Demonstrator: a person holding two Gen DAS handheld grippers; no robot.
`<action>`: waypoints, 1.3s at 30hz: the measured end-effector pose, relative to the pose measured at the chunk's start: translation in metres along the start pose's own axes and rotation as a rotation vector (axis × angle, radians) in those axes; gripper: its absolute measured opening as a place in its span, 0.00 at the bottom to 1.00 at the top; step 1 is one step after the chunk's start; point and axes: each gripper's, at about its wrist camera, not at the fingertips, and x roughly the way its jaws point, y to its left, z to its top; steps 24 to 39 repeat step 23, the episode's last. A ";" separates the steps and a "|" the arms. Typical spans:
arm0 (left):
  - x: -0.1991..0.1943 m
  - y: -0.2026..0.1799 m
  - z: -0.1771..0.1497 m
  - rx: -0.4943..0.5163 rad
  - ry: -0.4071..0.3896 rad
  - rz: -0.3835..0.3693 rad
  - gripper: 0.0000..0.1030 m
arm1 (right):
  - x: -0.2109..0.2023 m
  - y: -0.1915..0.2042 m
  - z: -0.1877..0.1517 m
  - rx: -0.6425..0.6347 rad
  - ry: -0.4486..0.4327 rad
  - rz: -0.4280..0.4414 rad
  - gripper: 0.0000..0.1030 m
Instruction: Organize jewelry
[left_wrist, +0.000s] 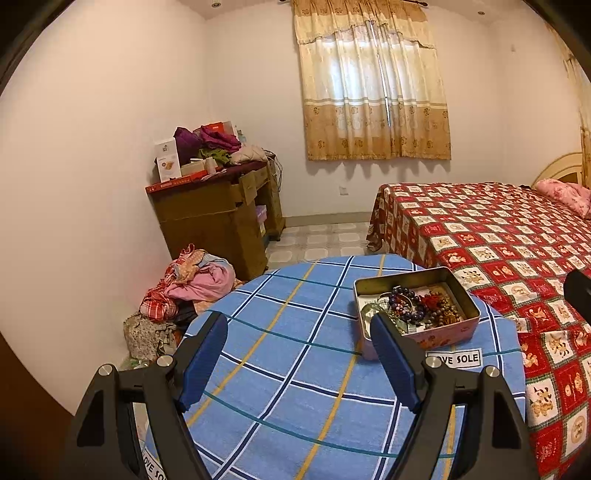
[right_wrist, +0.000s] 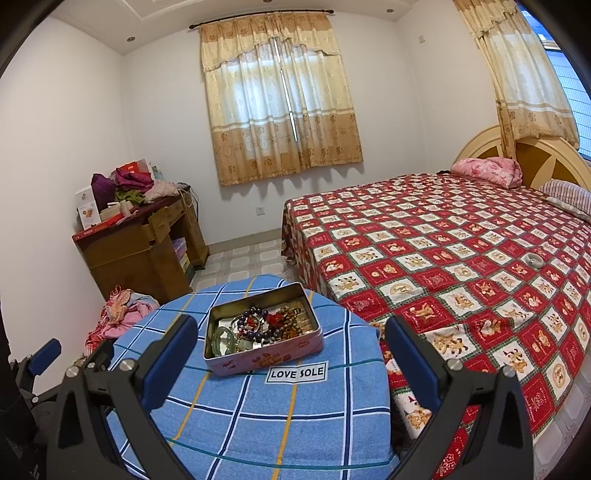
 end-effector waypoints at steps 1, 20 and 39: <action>0.001 0.000 0.000 -0.003 0.002 -0.004 0.77 | 0.000 0.000 0.000 0.001 -0.001 0.000 1.00; 0.023 0.013 0.001 -0.060 0.079 -0.066 0.77 | 0.012 -0.010 -0.005 0.015 0.022 -0.018 1.00; 0.029 0.016 0.000 -0.061 0.093 -0.051 0.77 | 0.018 -0.018 -0.002 0.018 0.024 -0.047 1.00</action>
